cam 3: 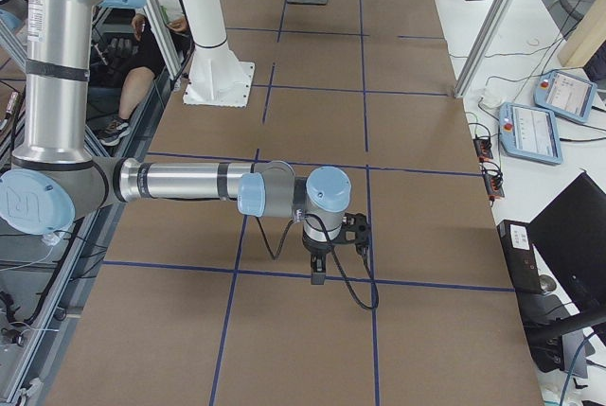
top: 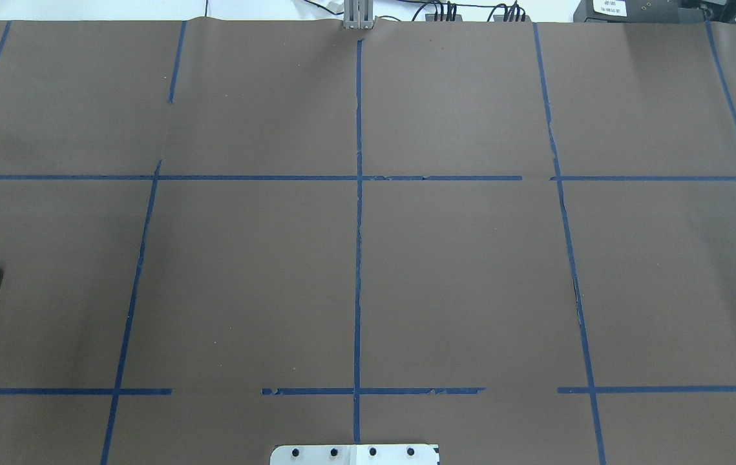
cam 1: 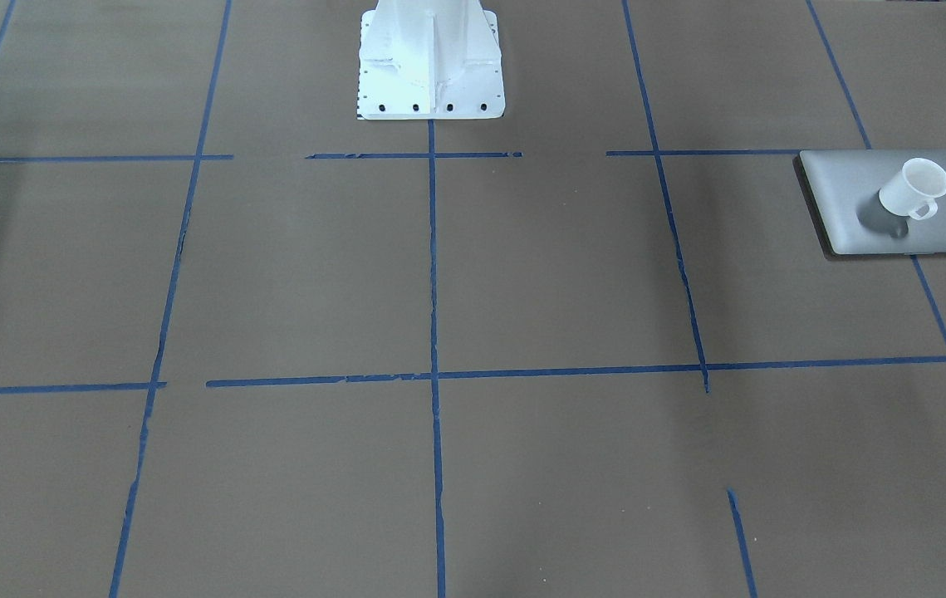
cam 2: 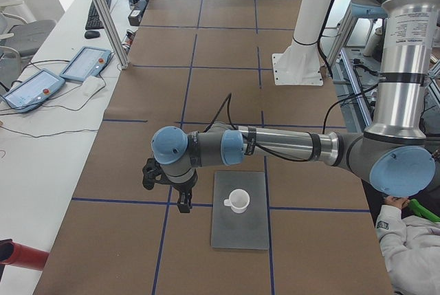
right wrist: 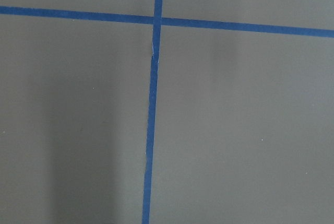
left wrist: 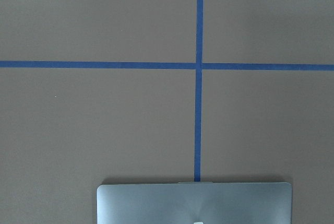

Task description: Place cup on laptop

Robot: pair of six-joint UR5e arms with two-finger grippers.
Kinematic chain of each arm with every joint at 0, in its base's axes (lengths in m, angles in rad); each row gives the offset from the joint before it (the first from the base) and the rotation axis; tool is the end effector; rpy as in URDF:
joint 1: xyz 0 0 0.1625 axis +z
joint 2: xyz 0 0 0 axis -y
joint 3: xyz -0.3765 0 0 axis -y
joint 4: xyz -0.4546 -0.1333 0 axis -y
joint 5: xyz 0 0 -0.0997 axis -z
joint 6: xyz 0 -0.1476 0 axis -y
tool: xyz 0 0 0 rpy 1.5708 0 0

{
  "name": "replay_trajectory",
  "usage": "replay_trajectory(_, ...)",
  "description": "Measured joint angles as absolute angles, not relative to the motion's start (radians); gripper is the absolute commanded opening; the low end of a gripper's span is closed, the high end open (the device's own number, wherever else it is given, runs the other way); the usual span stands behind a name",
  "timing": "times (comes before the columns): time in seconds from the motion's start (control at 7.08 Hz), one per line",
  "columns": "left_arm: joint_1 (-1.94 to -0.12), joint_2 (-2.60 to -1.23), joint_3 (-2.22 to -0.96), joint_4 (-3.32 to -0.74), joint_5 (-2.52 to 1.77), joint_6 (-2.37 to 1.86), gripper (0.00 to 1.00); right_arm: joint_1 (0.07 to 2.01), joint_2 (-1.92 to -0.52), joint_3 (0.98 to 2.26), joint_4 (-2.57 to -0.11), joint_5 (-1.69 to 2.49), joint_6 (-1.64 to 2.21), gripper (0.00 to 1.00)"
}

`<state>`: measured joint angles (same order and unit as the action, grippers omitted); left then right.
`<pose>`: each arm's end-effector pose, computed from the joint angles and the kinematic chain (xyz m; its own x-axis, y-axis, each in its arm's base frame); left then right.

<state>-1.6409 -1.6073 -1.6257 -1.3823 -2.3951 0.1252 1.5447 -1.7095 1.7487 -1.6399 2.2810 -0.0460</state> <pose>-0.0638 -0.5528 0.6067 0.6759 0.0064 -0.7370 -0.0148 0.9999 -0.0049 0.0240 -0.4993 0.6324 0.7565 -0.0462 0.6524 0.0609 0.9981 0.0001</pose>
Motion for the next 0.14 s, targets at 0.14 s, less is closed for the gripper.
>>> replay_trajectory(0.14,-1.640,-1.609,-1.628,-1.383,-2.396,0.128,1.00,1.545,-1.710,1.749,-1.640,2.281,-0.046,1.00)
